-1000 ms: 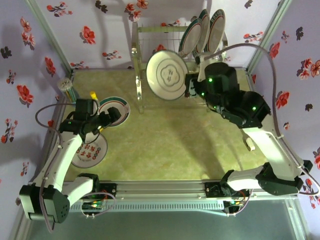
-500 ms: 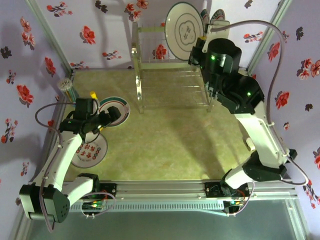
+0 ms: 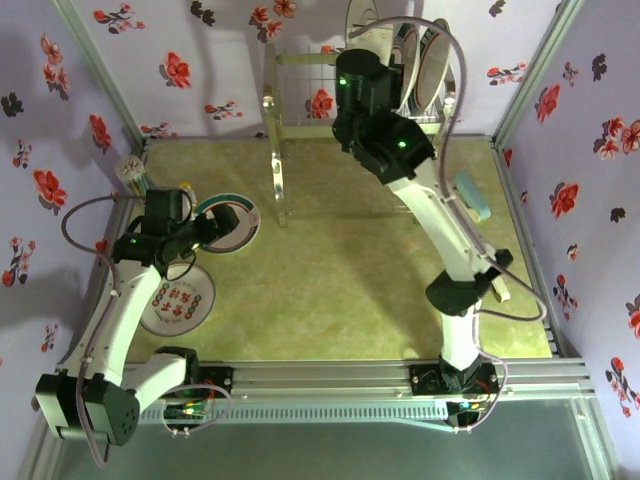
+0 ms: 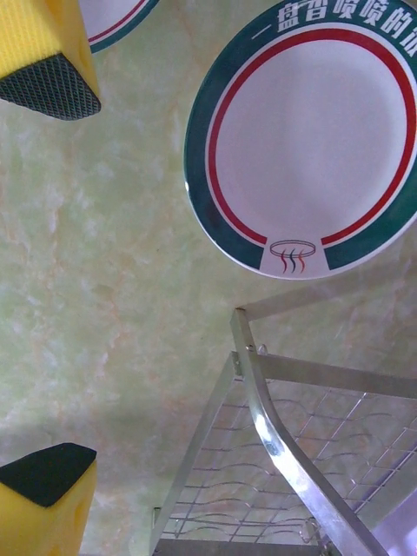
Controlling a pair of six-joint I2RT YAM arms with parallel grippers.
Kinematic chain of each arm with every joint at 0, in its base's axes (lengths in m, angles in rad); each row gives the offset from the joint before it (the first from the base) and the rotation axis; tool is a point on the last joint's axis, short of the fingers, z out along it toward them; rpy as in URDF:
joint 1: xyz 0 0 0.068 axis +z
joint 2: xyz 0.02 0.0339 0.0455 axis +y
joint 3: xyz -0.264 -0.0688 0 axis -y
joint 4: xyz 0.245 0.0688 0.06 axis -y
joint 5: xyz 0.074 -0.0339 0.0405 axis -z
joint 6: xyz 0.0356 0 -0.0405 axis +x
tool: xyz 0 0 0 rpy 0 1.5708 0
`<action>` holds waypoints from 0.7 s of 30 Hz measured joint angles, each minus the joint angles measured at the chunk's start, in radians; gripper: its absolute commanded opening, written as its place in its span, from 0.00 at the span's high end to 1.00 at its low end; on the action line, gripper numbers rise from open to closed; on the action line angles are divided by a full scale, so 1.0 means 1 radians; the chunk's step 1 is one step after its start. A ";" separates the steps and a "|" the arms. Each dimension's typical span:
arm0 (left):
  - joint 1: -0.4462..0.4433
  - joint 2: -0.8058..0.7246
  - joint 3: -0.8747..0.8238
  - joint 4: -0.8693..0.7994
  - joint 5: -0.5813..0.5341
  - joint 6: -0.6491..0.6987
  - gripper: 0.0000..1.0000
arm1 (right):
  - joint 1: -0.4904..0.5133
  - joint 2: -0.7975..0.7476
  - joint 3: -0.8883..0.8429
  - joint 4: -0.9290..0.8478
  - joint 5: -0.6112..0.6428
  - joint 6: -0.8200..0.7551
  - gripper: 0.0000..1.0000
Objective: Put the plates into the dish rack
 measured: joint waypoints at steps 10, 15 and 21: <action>0.000 0.000 0.000 -0.011 -0.004 0.048 0.00 | -0.038 0.166 0.103 -0.024 0.016 -0.002 1.00; 0.000 0.000 -0.002 -0.011 -0.004 0.062 0.00 | -0.066 0.185 0.117 -0.074 -0.014 0.062 1.00; 0.000 0.000 -0.008 -0.016 -0.005 0.081 0.00 | -0.087 0.209 0.151 -0.100 -0.047 0.109 1.00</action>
